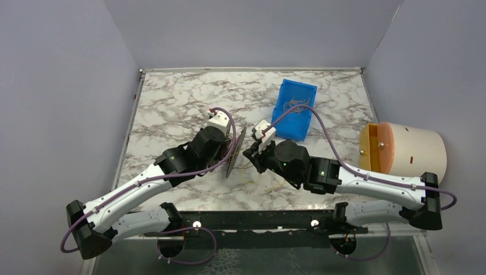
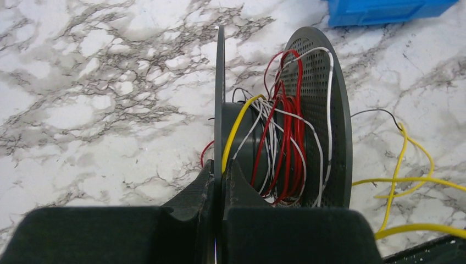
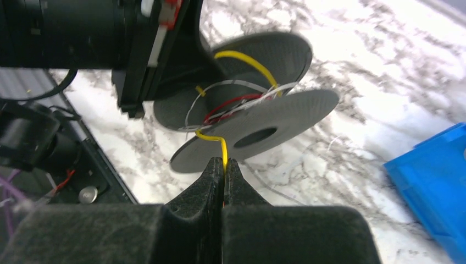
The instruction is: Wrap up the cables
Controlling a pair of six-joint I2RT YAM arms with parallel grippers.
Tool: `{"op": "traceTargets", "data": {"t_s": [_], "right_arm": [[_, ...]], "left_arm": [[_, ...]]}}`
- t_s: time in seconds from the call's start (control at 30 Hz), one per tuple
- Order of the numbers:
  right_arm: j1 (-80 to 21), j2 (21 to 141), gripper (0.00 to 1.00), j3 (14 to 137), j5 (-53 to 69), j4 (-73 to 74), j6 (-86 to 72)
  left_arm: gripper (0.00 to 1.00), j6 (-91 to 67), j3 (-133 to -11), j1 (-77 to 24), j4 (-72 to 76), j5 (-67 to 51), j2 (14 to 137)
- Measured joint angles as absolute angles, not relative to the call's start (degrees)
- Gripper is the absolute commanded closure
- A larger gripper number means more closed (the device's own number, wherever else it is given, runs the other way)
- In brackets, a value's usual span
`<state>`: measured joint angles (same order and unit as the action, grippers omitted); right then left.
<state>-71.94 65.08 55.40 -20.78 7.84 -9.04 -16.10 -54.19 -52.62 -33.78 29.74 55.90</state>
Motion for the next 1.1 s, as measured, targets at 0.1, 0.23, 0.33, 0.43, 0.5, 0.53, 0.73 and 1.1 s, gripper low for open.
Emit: {"op": "traceTargets", "data": {"t_s": [0.1, 0.23, 0.33, 0.43, 0.5, 0.53, 0.73, 1.1], "right_arm": [[-71.9, 65.6, 0.99, 57.3, -23.7, 8.1, -6.2], [-71.9, 66.0, 0.99, 57.8, -27.7, 8.1, -1.6], [-71.7, 66.4, 0.99, 57.8, -29.9, 8.1, 1.8], [-71.2, 66.8, 0.99, 57.8, -32.1, 8.0, 4.7], [-70.6, 66.8, 0.98, 57.4, -33.3, 7.6, 6.2], [-70.2, 66.8, 0.97, 56.8, -33.9, 6.9, 6.8], [-66.7, 65.4, 0.91, 50.8, -34.9, 4.0, 7.5], [-60.0, 61.8, 0.8, 43.6, -34.1, -2.4, 3.5]], "left_arm": [[1.0, -13.9, -54.2, -52.6, -34.4, 26.6, 55.9], [1.0, -11.4, -54.6, -52.6, -35.9, 22.5, 55.9], [1.0, -9.6, -55.4, -52.7, -37.1, 19.4, 55.9], [1.0, -7.8, -56.9, -52.7, -38.8, 16.6, 55.7], [1.0, -6.8, -57.7, -52.7, -39.4, 15.1, 55.3], [1.0, -6.3, -58.0, -52.7, -39.6, 14.3, 55.0], [1.0, -4.1, -61.0, -52.7, -41.9, 9.8, 53.1], [1.0, -2.7, -66.6, -52.7, -44.8, 5.3, 52.9]]}}
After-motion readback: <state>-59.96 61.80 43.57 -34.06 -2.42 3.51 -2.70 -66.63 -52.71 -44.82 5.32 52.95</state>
